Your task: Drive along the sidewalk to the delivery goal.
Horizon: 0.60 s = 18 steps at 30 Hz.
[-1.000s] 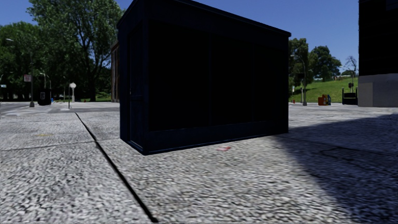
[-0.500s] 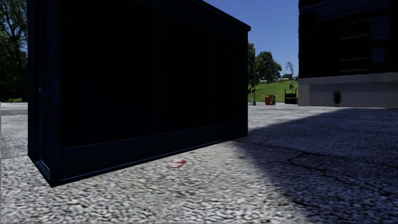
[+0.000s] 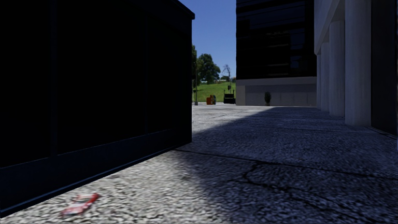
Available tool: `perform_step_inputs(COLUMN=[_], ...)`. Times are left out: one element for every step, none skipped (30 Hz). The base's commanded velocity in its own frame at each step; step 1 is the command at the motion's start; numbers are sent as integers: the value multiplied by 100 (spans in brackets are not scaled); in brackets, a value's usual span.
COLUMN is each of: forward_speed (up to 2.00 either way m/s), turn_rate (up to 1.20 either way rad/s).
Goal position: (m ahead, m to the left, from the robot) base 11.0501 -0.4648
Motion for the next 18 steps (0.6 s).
perform_step_inputs(forward_speed=[154,154,154,154,154,154,154,154,154,154,154,155,157,157,159,161,161,161], turn_rate=[-68,-68,-67,-67,-67,-67,-67,-67,-65,-53,-28,-2,0,0,0,0,0,0])
